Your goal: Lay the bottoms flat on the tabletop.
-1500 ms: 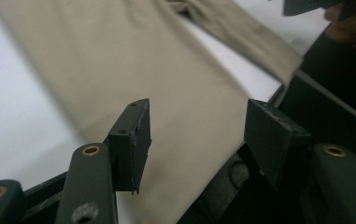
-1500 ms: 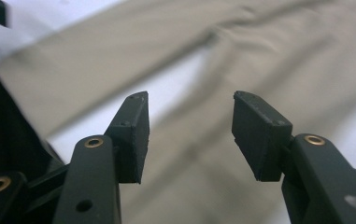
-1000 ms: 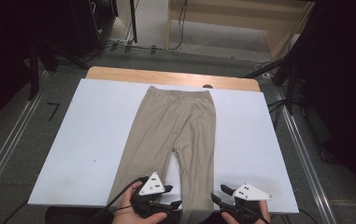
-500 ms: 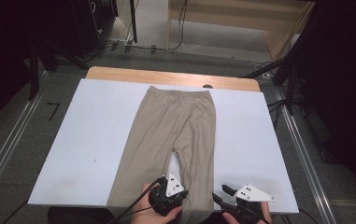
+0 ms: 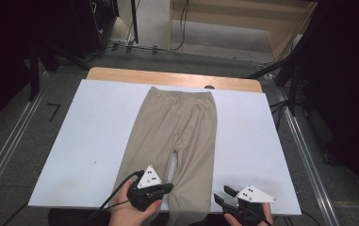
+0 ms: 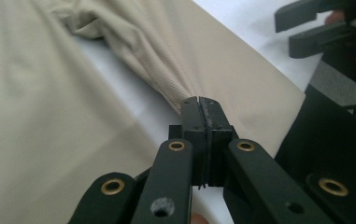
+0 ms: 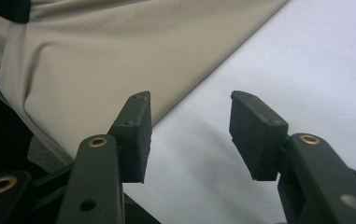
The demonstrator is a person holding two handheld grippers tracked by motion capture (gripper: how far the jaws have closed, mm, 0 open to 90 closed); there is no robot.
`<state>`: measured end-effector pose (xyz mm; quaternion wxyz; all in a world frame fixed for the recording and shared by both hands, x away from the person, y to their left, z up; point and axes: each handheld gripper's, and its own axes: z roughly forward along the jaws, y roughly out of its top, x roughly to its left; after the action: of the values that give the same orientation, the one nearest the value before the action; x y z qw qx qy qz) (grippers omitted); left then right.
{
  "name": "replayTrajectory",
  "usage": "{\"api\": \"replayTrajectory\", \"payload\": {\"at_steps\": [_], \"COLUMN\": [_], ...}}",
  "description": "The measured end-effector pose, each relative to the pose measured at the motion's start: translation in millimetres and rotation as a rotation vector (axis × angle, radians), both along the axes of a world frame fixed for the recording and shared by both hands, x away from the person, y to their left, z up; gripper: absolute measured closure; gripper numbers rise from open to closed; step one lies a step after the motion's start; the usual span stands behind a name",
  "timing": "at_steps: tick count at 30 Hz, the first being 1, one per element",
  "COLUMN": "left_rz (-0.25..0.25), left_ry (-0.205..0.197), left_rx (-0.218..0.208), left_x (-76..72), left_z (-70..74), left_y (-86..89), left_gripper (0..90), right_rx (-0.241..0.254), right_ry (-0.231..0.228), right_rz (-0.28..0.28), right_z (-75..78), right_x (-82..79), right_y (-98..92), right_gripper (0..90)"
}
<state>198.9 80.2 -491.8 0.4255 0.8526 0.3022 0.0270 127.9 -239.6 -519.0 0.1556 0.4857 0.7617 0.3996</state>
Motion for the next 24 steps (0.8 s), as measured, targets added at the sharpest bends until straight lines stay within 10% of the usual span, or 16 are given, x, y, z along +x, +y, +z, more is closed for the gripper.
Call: {"api": "replayTrajectory", "payload": {"at_steps": [24], "left_rz": [0.115], "left_ry": [-0.009], "left_rx": [-0.058], "left_x": [14.6], "left_z": [4.7], "left_y": [33.6], "left_gripper": [90.0], "right_rx": [0.006], "right_ry": [-0.002], "right_rz": [-0.037], "right_z": [-8.1], "right_x": [17.9], "right_y": [42.7], "right_gripper": [45.3]}}
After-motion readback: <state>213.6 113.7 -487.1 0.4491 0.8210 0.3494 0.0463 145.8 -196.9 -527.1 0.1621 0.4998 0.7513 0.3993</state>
